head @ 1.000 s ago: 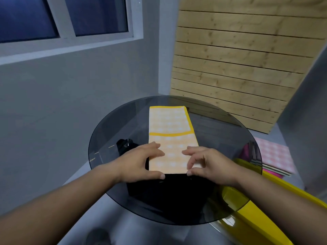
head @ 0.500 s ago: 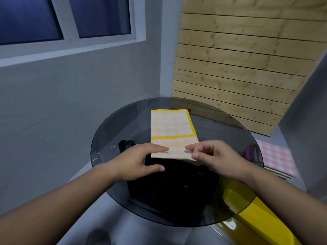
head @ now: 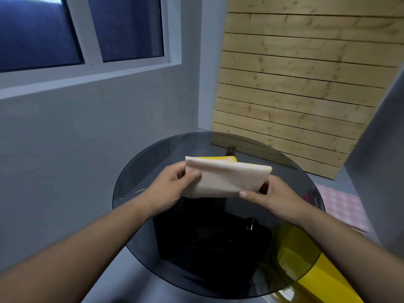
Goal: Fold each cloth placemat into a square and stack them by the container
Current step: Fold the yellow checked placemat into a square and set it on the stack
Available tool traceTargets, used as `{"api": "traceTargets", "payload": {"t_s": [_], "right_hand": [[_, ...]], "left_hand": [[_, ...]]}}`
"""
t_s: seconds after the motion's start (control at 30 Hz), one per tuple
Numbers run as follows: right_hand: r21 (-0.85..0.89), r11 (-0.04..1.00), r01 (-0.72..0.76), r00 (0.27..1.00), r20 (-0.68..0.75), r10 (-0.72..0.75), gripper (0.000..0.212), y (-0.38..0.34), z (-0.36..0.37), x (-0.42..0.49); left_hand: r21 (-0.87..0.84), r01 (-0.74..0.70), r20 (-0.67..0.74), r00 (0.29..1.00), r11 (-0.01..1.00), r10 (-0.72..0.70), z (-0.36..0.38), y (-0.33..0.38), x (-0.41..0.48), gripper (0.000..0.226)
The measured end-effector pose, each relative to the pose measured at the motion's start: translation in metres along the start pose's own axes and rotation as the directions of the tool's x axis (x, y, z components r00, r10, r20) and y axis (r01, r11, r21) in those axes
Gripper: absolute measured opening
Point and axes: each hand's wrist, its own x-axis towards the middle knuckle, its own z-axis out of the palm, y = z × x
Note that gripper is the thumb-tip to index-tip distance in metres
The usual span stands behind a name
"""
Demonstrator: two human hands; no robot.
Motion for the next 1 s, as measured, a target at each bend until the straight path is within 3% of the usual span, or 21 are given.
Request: {"api": "traceTargets", "payload": {"t_s": [0.23,0.3,0.4,0.53,0.7,0.9,1.0], "right_hand": [[-0.11,0.989,-0.098,0.985,-0.153,0.08,0.008,0.019,0.015,0.026],[-0.146,0.984,-0.098,0.98,-0.184,0.07,0.006,0.019,0.018,0.028],[-0.192,0.964,-0.186,0.97,-0.19,0.15,0.027,0.022,0.019,0.032],[-0.211,0.943,-0.258,0.952,-0.221,0.211,0.043,0.026,0.023,0.036],[-0.336,0.906,-0.257,0.946,-0.281,0.164,0.066,0.031,0.021,0.036],[-0.469,0.847,-0.251,0.961,-0.222,0.162,0.041,0.035,0.022,0.04],[-0.519,0.821,-0.238,0.969,-0.184,0.165,0.038,0.031,0.023,0.043]], "left_hand": [[-0.22,0.144,-0.046,0.986,0.965,-0.158,0.005,-0.008,0.01,0.021],[-0.075,0.2,-0.078,0.975,0.977,-0.206,0.003,-0.021,0.011,0.018],[0.161,0.308,-0.157,0.946,0.938,-0.284,-0.002,-0.038,0.011,0.02],[0.282,0.369,-0.21,0.925,0.886,-0.318,0.003,-0.039,0.016,0.025],[0.391,0.369,-0.195,0.928,0.843,-0.316,0.007,-0.036,0.017,0.049],[0.577,0.367,-0.135,0.924,0.73,-0.358,0.011,-0.024,0.019,0.051],[0.635,0.355,-0.109,0.92,0.686,-0.375,0.013,-0.022,0.021,0.022]]}}
